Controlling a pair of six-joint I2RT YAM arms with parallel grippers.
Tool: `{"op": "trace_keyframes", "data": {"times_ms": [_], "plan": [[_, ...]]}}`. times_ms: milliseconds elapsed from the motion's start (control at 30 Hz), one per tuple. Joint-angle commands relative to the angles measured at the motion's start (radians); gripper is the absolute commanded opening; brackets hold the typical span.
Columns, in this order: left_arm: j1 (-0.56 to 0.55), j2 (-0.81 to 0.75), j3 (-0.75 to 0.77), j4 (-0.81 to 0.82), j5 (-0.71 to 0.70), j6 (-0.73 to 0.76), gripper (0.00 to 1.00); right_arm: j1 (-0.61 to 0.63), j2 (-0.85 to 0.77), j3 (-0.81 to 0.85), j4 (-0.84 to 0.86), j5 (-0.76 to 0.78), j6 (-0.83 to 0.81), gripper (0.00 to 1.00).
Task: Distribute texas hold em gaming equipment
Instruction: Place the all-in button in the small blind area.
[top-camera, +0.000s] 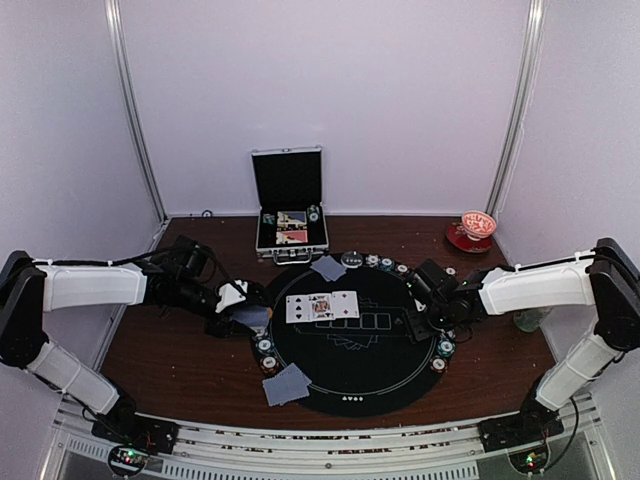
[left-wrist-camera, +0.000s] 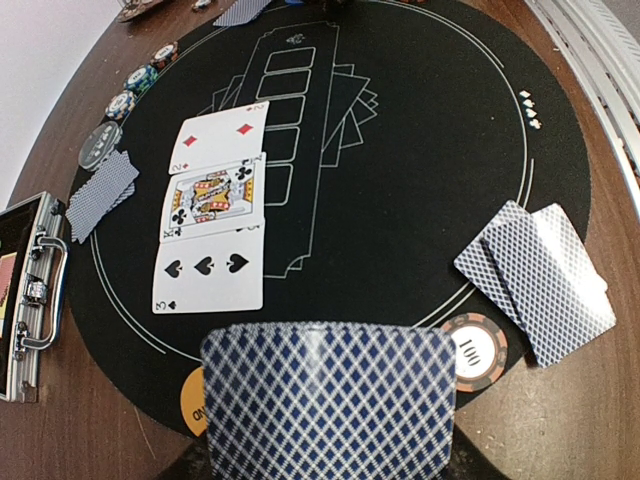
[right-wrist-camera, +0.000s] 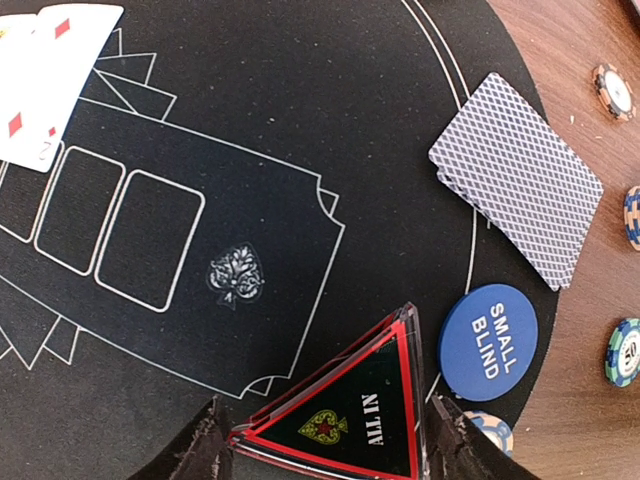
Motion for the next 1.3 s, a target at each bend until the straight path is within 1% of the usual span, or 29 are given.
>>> {"op": "trace_keyframes", "data": {"times_ms": [0,267,533,900,1133,1267], "plan": [[0.001,0.003,0.010,0.001,0.018,0.006,0.56,-0.006,-0.001,-0.007,-0.001,0.042,0.008,0.54],[0.002,0.005,0.010,0.001,0.016,0.007,0.56,-0.015,0.024,0.002,0.007,0.041,0.002,0.55],[0.002,0.005,0.010,0.001,0.017,0.007,0.56,-0.017,0.026,0.001,0.013,0.026,-0.003,0.58],[0.002,0.005,0.010,0.001,0.016,0.007,0.56,-0.017,0.009,0.001,0.011,0.023,-0.005,0.73],[0.001,0.006,0.010,0.001,0.014,0.006,0.56,-0.017,-0.019,0.003,0.003,0.045,-0.003,0.77],[0.002,0.007,0.011,0.001,0.012,0.005,0.56,-0.003,-0.093,0.003,0.030,0.038,-0.015,0.81]]}}
